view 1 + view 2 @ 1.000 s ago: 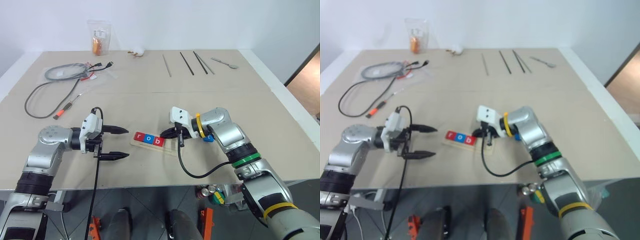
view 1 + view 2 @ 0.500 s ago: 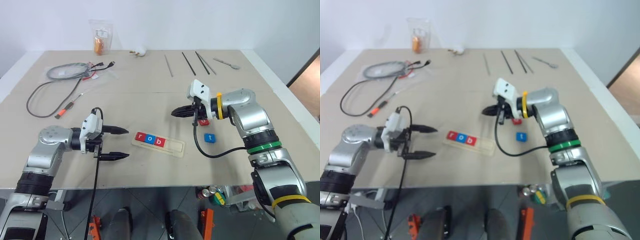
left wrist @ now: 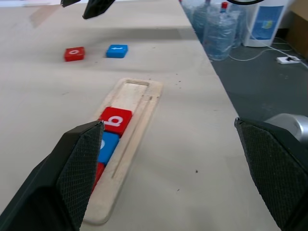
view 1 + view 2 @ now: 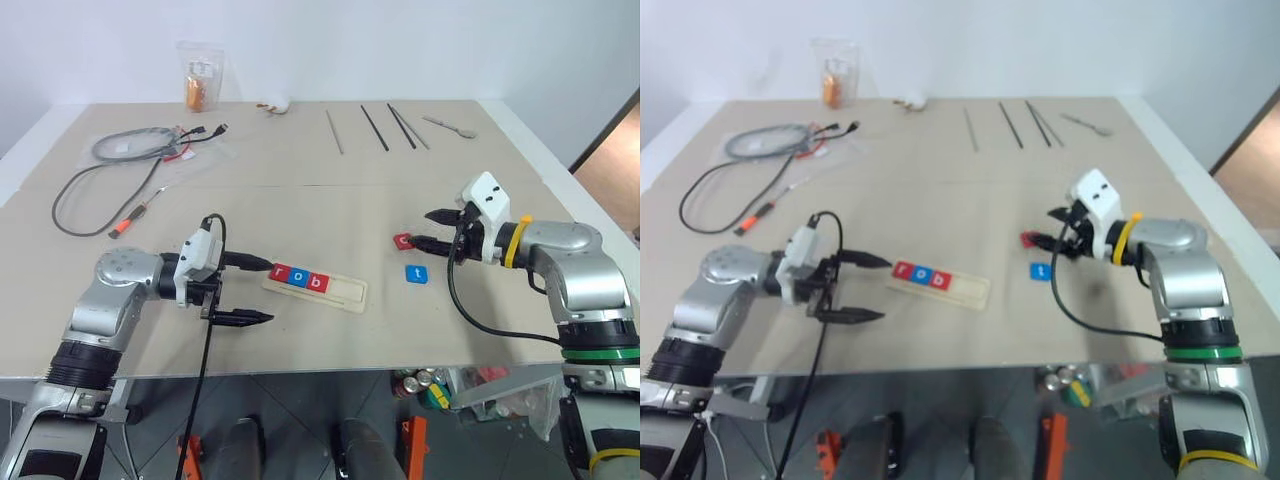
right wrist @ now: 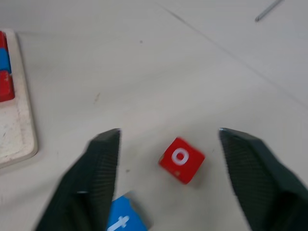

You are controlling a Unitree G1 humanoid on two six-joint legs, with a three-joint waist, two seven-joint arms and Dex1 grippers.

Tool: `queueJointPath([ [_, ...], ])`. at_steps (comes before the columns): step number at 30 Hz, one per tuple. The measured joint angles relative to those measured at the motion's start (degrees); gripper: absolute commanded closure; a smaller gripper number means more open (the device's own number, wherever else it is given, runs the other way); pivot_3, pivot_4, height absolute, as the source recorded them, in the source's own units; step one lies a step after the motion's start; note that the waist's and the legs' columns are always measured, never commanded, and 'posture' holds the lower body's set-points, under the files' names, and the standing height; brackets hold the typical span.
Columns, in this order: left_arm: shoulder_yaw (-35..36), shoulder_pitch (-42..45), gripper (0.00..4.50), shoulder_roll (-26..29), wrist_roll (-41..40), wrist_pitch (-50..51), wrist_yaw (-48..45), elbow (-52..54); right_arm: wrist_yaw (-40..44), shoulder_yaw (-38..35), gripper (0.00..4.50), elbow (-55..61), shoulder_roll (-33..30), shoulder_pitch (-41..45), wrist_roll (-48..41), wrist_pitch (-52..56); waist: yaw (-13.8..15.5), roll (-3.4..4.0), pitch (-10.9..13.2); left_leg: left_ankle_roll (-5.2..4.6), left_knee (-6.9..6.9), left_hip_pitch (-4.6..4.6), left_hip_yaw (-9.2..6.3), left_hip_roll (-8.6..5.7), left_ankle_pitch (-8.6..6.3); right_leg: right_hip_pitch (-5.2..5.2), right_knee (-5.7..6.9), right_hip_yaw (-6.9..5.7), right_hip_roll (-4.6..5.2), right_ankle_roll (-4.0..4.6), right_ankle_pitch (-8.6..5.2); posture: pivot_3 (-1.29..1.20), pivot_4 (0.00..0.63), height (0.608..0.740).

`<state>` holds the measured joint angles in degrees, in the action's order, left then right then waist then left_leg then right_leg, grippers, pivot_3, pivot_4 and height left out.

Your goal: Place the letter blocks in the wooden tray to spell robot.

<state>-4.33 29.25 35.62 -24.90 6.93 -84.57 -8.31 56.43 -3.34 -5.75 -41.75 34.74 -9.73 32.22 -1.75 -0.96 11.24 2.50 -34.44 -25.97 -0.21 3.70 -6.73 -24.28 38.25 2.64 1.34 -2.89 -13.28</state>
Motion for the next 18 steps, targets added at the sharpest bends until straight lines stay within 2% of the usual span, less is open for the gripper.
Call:
queueJointPath([
  [4, -0.6, 2.2, 0.00, -1.2, 0.3, -0.8, -1.2, -2.5, 0.1, 0.2, 0.04, -1.8, -3.0, -2.3, 0.3, -3.4, 0.0, 0.00, 0.0, 0.00, -0.02, -0.02, 0.04, -0.02, 0.00, 0.02, -0.05, 0.06, 0.01, -0.04, 0.00, 0.00, 0.150, 0.740],
  [8, -1.3, 3.5, 0.00, -1.8, 0.9, -1.2, -2.1, -3.8, 0.3, 1.2, 0.04, -13.4, -3.5, 0.8, 2.1, -8.9, -0.2, 0.00, 0.0, -0.01, -0.05, 0.00, 0.07, -0.02, 0.01, 0.01, -0.06, 0.09, 0.00, -0.06, 0.05, 0.00, 0.150, 0.740],
  [12, -1.6, 4.1, 0.00, -2.2, 1.3, -1.6, -2.3, -4.4, -0.8, 2.2, 0.04, -25.0, -1.8, 8.4, 4.0, -12.2, -1.1, 0.00, 0.0, -0.05, -0.03, 0.03, 0.06, -0.01, 0.03, -0.01, -0.05, 0.15, -0.07, -0.07, 0.13, 0.00, 0.150, 0.740],
  [18, -1.4, 3.4, 0.00, -2.0, 1.3, -1.6, -1.7, -4.1, 0.7, 4.1, 0.04, -25.0, 2.6, 9.4, 3.6, -11.9, -1.1, 0.00, 0.0, -0.04, 0.05, 0.01, 0.00, 0.00, 0.03, 0.00, -0.04, 0.17, -0.12, -0.35, 0.18, 0.00, 0.150, 0.740],
])
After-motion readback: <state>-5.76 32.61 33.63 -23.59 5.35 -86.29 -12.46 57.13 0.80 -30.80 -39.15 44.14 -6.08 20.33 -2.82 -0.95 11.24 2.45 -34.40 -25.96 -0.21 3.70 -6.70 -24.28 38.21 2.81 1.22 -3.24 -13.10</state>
